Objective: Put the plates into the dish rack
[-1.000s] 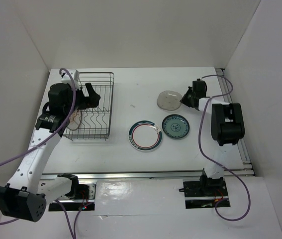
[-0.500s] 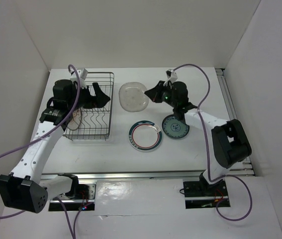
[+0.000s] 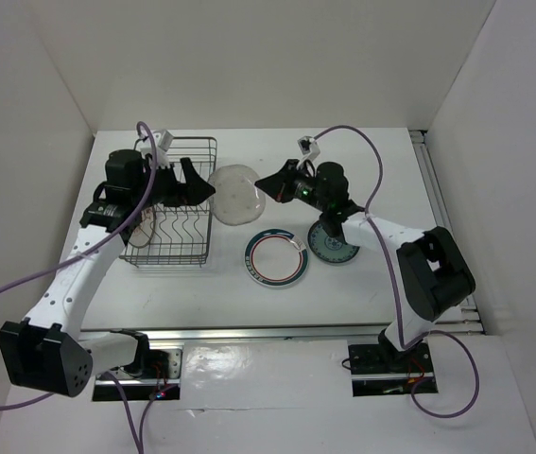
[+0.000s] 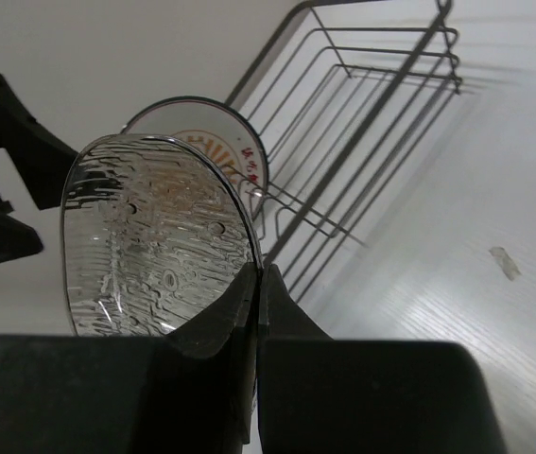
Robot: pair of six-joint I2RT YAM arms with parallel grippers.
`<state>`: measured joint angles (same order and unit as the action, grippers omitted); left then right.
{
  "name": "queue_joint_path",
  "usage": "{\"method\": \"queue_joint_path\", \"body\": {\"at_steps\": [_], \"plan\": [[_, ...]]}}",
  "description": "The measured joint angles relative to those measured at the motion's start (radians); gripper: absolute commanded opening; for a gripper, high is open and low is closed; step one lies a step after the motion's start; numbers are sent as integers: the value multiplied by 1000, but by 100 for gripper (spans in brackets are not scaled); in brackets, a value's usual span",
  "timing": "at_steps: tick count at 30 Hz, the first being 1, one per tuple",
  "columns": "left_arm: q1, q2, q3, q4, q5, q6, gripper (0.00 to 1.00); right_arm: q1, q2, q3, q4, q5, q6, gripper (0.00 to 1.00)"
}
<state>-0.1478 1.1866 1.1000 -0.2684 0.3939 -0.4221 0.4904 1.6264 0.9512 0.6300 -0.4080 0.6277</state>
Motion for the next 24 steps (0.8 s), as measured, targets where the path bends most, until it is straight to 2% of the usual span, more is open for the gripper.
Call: {"method": "queue_joint_path", "body": {"at_steps": [1,3,5,6,7,8,10,11,12,13,14,18,24], "plan": [[0,2,0,0,6,0,95,9,2,10,2,-1,0,0],[0,3,0,0,13,0,87,32,8,32,11,-1,4,0],[0,4,0,0,23,-2,60,51,16,51,25,-6,11,0],[0,4,0,0,29,-2,28,60,19,58,31,-9,13,0],[0,4,0,3,35,-2,13,67,22,64,36,-11,15,0],[0,4,0,5,38,1,3,74,24,65,42,-10,13,0],[2,4,0,7,30,0,0,80,27,67,46,-5,16,2],[3,6,0,6,27,-1,0,82,29,70,46,-1,13,11],[3,6,0,7,26,-2,0,84,30,71,45,2,11,29],[3,5,0,6,19,0,0,85,31,71,45,5,14,61],[3,3,0,6,9,5,0,87,32,71,45,6,15,100],[2,-39,0,-27,-103,48,0,106,32,71,35,37,-6,100],[2,-208,-27,-2,-338,127,0,109,32,71,-2,60,-48,100]]}}
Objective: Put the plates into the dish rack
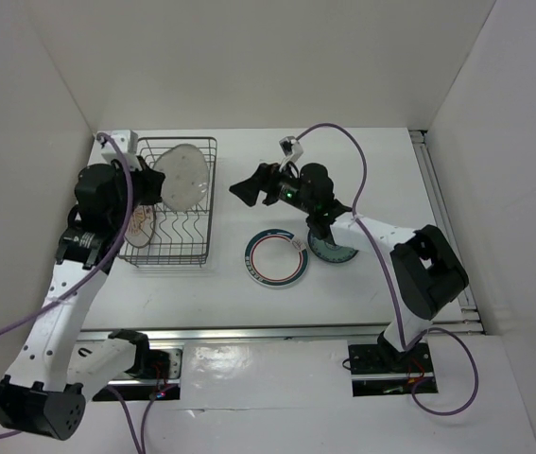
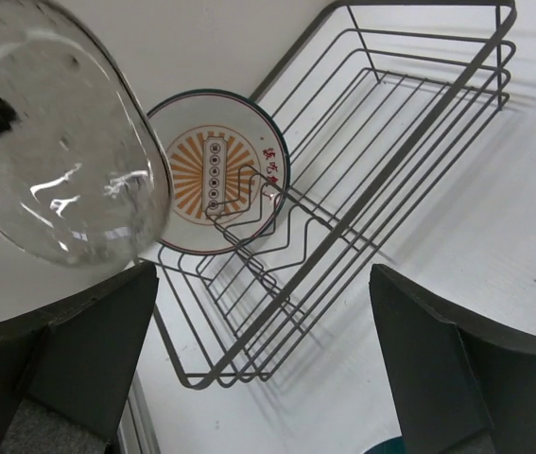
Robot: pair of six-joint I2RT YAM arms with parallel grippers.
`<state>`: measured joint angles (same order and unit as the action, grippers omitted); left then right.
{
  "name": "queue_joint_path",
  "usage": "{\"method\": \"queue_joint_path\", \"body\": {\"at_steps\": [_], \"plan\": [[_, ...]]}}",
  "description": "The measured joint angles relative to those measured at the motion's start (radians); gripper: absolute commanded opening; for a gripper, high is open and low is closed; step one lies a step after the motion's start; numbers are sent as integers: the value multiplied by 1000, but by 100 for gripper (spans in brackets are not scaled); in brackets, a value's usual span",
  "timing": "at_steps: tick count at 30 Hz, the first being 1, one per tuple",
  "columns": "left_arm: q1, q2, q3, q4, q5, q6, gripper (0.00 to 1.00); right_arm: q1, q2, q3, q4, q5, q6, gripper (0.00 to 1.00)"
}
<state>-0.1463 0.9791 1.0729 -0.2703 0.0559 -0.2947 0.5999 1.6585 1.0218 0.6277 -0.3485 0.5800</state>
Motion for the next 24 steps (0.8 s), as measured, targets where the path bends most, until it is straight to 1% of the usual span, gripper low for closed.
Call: {"method": "queue_joint_path", "body": {"at_steps": [3,5,9,12,15,20,24], "plan": [[0,-22,0,21,-115,12,0,0,-1,-4,-13,5,-13,100],[0,1,0,21,-172,23,0,0,-6,-16,-15,9,-22,100],[0,107,1,0,-249,31,0,0,-19,-35,-37,15,-29,100],[0,204,1,-31,-277,30,0,-9,-46,-56,-53,19,-32,100],[0,268,1,-57,-303,29,0,-22,-94,-88,-56,16,-32,100],[0,291,1,-67,-334,26,0,-64,-157,-128,-47,0,-35,100],[0,297,2,-67,-343,26,0,-94,-171,-155,-44,-19,-31,100]]}}
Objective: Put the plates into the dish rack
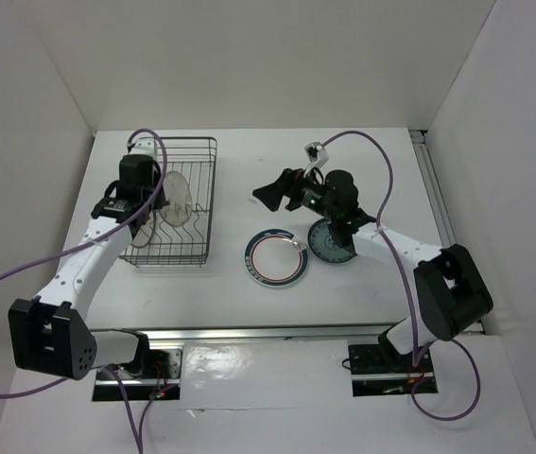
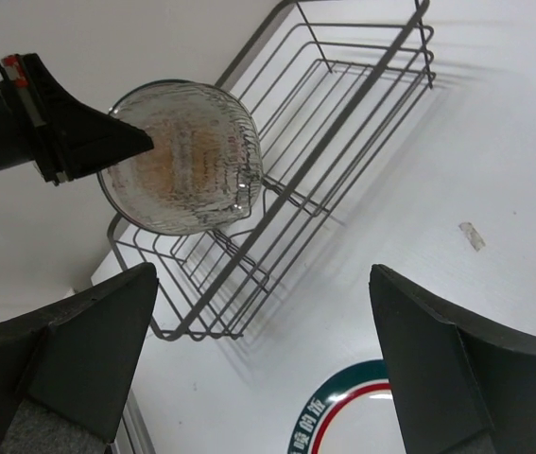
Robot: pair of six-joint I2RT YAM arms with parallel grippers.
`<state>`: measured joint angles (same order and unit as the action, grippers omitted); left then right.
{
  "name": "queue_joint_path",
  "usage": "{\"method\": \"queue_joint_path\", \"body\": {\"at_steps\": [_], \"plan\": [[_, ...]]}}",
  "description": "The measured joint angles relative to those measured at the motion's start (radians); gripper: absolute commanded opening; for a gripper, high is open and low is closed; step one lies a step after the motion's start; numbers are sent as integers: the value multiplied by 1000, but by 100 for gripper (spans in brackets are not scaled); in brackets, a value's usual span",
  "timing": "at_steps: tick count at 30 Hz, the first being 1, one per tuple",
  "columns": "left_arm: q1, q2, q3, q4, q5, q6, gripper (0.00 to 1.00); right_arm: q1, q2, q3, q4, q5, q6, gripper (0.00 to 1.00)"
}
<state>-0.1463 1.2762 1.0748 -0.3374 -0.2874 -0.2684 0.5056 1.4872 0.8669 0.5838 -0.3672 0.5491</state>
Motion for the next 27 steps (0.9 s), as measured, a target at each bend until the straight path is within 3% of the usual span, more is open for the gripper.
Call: {"method": "queue_joint_path", "body": {"at_steps": [10,12,13,16,17,20,22,24,27], "plan": [[-9,55,8,6,25,0,3,-53,0,-26,8,-42,20,100],[-10,63,11,8,33,0,14,-57,0,-29,8,-43,23,100],[-10,65,12,9,39,0,26,-60,0,-31,8,-44,23,100],[-10,71,13,7,56,3,49,-66,-3,-39,-3,-46,20,100],[-9,73,13,6,62,3,63,-67,-4,-39,-11,-39,17,100],[-9,77,13,4,85,1,76,-68,-18,-39,-76,-3,-6,100],[-9,77,14,2,103,0,77,-65,-42,-39,-146,47,-24,100],[-10,77,17,0,122,4,100,-55,-84,-39,-232,124,-46,100],[-10,61,19,-2,159,0,100,-17,-182,-58,-353,278,-42,100]]}}
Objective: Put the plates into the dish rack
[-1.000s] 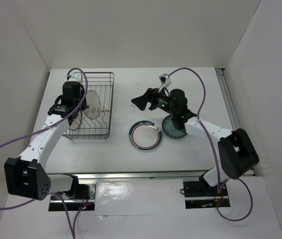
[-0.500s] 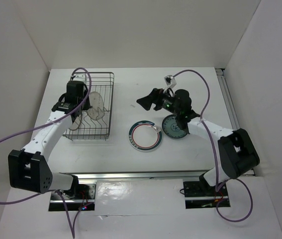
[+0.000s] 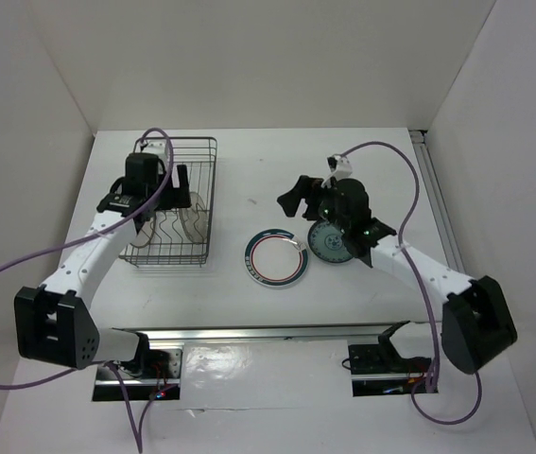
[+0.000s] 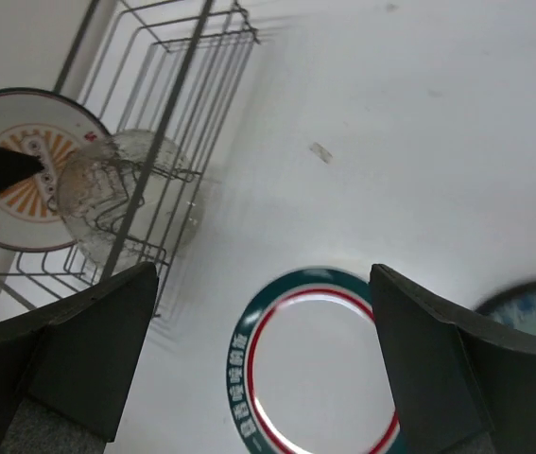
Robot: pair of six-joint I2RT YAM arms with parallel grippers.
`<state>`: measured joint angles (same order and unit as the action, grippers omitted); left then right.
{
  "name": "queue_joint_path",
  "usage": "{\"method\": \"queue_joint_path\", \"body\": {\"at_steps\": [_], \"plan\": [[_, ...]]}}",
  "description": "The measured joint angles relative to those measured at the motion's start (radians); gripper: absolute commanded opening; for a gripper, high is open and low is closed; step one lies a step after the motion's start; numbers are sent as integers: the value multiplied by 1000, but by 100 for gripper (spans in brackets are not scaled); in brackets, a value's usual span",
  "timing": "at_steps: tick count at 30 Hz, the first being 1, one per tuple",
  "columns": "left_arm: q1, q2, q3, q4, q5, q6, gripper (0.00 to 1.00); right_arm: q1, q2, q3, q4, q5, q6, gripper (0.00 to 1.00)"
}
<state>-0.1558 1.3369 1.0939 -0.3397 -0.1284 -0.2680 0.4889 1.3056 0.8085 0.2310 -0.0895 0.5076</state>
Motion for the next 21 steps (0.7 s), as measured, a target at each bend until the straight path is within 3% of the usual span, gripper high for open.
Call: {"method": "queue_joint_path", "body": {"at_steps": [3,9,14,21], "plan": [[0,-58,0,-8,32,-6,100,77,-144,-80,-107,144,66,100],[0,-278,-22,55,141,-73,100,384,-412,-280,-383,418,325,100],[0,-269,2,67,196,-84,100,523,-428,-327,-516,548,492,100],[0,-195,9,9,222,-81,100,530,-341,-504,-385,613,623,99]]}}
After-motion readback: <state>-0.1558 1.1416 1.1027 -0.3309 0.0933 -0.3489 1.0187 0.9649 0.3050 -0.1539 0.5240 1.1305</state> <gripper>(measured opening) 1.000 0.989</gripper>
